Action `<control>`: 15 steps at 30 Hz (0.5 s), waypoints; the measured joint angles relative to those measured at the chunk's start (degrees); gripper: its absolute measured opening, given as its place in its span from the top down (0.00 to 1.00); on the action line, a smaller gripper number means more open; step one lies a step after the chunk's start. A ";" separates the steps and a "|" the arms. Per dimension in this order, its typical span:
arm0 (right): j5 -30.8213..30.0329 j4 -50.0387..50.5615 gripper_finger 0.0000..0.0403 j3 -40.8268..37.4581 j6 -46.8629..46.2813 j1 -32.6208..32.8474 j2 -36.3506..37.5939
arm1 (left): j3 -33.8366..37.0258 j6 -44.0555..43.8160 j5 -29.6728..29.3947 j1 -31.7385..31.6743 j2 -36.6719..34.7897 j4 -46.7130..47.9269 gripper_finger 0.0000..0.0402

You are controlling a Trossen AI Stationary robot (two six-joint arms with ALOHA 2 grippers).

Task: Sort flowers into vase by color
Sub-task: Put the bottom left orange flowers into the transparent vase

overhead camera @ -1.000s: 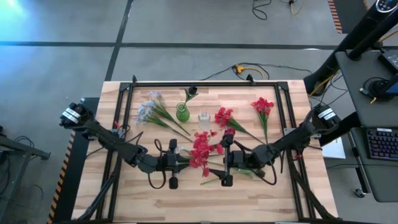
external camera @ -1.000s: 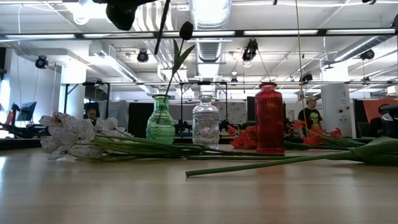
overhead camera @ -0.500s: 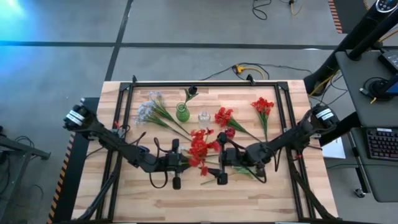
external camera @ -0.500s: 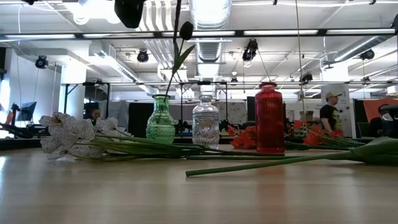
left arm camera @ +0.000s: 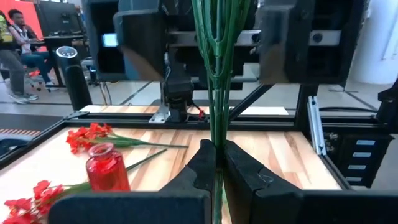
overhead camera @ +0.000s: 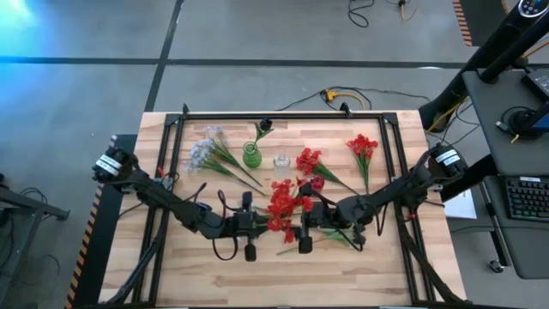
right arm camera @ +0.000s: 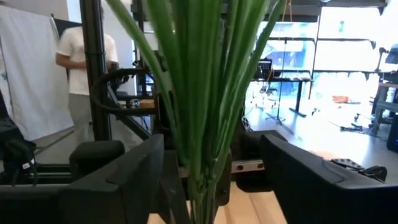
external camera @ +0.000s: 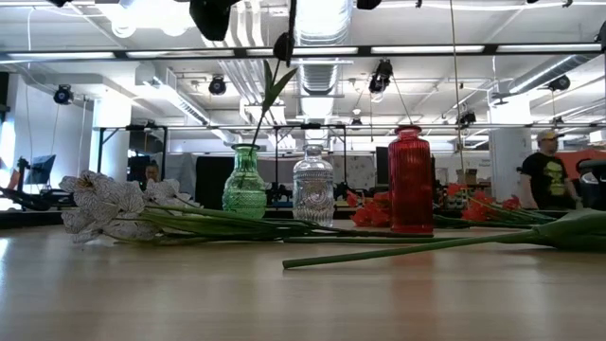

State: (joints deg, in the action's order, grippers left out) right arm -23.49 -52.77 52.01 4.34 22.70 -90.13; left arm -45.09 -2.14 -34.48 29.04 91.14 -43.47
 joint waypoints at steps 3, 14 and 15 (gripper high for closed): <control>0.00 0.26 0.45 0.00 0.02 0.00 0.00 | -0.07 -0.05 0.01 -0.01 0.29 0.27 1.00; -0.02 0.30 0.70 0.00 0.50 0.02 0.00 | 0.06 -0.27 -0.90 -0.02 0.34 0.40 1.00; -0.02 0.30 0.73 0.00 0.71 0.01 0.00 | 0.07 -0.28 -0.93 -0.02 0.34 0.40 1.00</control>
State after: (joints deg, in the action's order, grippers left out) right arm -23.51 -52.47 52.01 5.05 22.71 -90.13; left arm -45.03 -2.42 -35.41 29.02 91.48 -43.07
